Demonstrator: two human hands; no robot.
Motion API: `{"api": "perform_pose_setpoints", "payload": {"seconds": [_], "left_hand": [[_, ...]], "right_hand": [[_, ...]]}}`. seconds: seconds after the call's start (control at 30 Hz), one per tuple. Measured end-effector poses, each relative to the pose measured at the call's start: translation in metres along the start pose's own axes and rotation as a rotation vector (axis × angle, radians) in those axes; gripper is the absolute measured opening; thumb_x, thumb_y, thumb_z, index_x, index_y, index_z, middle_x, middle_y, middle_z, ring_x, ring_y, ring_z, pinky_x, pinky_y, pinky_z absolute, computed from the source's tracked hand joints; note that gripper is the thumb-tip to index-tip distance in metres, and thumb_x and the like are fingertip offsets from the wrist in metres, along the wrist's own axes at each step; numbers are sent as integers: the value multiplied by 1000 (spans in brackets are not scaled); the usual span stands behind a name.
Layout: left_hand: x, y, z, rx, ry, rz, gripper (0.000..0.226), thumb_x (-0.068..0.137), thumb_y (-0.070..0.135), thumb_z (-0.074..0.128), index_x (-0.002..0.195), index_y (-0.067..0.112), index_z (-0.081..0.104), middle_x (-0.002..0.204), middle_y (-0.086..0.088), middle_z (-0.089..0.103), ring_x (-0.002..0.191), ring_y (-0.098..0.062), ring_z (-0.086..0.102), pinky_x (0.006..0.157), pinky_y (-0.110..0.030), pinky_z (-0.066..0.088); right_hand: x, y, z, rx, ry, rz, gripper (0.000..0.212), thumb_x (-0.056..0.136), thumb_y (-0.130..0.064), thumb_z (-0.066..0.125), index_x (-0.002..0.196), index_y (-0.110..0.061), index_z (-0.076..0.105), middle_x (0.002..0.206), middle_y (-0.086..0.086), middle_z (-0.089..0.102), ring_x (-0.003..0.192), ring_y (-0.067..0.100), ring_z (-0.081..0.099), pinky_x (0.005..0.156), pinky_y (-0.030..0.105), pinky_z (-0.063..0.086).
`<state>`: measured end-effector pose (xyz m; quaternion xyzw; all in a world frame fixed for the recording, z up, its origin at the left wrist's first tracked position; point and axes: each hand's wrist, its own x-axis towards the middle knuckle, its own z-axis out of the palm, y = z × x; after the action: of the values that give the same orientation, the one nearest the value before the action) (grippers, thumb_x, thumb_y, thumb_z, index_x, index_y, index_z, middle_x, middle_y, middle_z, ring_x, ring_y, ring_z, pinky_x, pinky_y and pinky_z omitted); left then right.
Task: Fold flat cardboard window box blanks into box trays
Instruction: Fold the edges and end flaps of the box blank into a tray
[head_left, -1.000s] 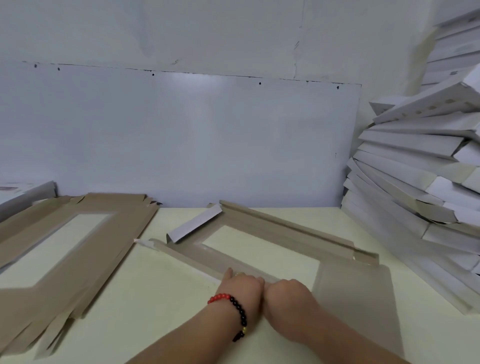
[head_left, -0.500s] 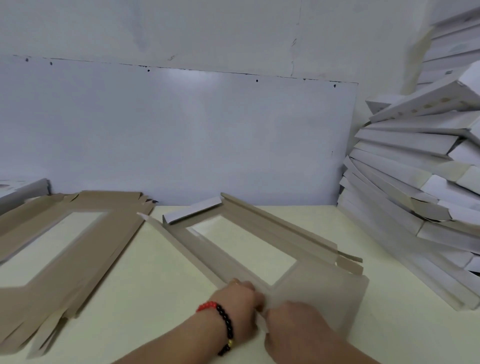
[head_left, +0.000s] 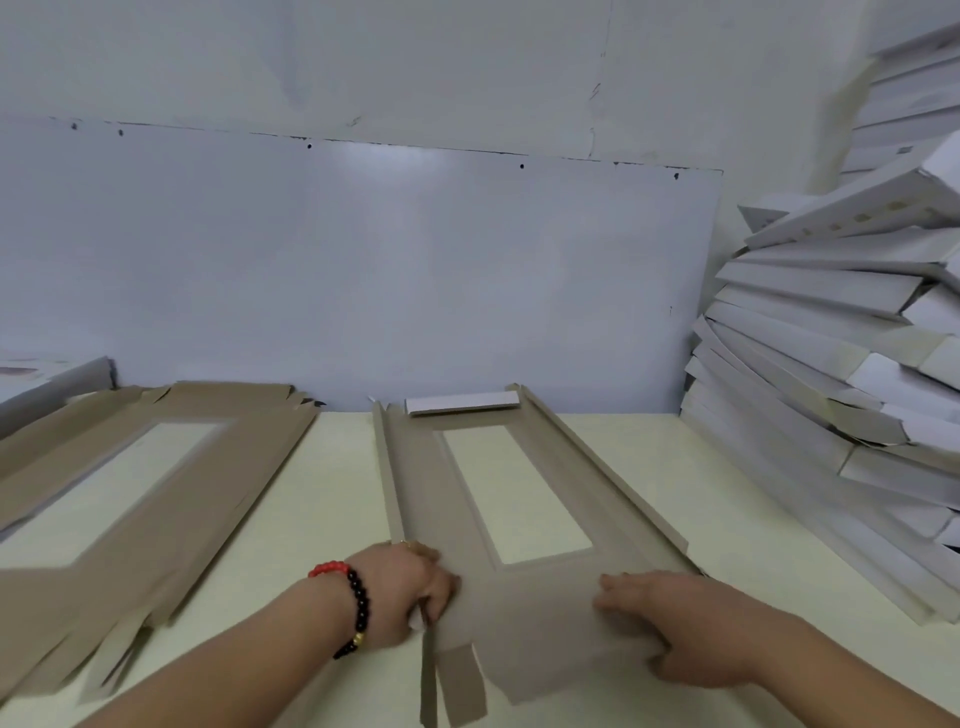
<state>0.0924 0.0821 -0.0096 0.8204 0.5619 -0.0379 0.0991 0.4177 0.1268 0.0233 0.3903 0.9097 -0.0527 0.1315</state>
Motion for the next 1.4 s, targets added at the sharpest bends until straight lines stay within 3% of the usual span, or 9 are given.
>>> {"api": "perform_pose_setpoints", "payload": {"seconds": [0.1, 0.2, 0.4, 0.57, 0.73, 0.83, 0.97, 1.13, 1.4], "left_hand": [[-3, 22, -15, 135, -252, -158, 34, 79, 25, 56, 111, 31, 49, 155, 4, 29, 148, -10, 0, 112, -61, -14], [-2, 51, -27, 118, -386, -146, 78, 74, 52, 64, 143, 34, 31, 150, 1, 39, 146, -10, 17, 113, -53, -15], [-3, 88, -22, -20, -64, -213, 47, 84, 56, 57, 116, 21, 61, 110, -3, 64, 105, -25, 60, 92, -32, 46], [-3, 70, -37, -39, -129, -307, 29, 91, 27, 49, 111, 15, 67, 95, -2, 64, 98, -22, 62, 73, -23, 44], [1, 52, -35, 13, -114, -382, 25, 88, 21, 47, 101, 11, 67, 72, 4, 51, 79, -18, 54, 70, -24, 46], [8, 53, -29, -53, -78, -401, 19, 91, 29, 47, 94, 17, 60, 88, 0, 62, 84, -19, 58, 70, -24, 43], [19, 54, -12, -125, 40, -430, 30, 89, 43, 47, 111, 22, 50, 109, 0, 59, 103, -21, 58, 80, -29, 46], [35, 63, 30, 103, 257, -276, 68, 93, 39, 36, 152, 27, 3, 159, -2, 14, 146, -28, 10, 118, -45, 6], [31, 44, 47, 50, 146, -428, 61, 99, 44, 8, 153, 21, -9, 162, -1, -10, 146, -28, -18, 117, -49, -11]], "right_hand": [[4, 6, 12, -89, 97, -9, 48, 84, -29, 45, 131, -35, 46, 140, -10, 48, 127, 13, 47, 101, 29, 41], [10, 5, 17, -97, 158, 8, 40, 87, -31, 42, 126, -40, 49, 121, -10, 62, 112, 17, 58, 89, 29, 46], [11, -14, -7, -4, 130, -47, 18, 93, -36, 45, 104, -30, 58, 79, -9, 56, 79, 16, 52, 66, 26, 35], [17, -15, -13, 135, 40, 50, 26, 89, -54, 53, 98, -29, 55, 76, -15, 45, 75, 8, 48, 59, 21, 36], [31, -15, 11, 189, 145, 272, 40, 88, -62, 47, 106, -26, 48, 111, -4, 56, 103, 17, 52, 83, 32, 42], [45, -32, 28, 214, 248, 308, 35, 94, -53, 38, 117, -27, 43, 129, -1, 46, 119, 19, 41, 98, 34, 37], [65, -65, 42, 117, 284, 330, 58, 99, -46, 22, 152, -23, 13, 161, -4, 4, 148, 20, 4, 115, 57, 1], [85, -98, 52, 20, 293, 236, 63, 101, -41, 17, 154, -22, -10, 161, -3, -16, 147, 19, -20, 112, 55, -15], [78, -44, 59, 84, 160, 276, 70, 98, -56, 13, 154, -22, -11, 161, -4, -19, 147, 16, -19, 116, 49, -13]]}}
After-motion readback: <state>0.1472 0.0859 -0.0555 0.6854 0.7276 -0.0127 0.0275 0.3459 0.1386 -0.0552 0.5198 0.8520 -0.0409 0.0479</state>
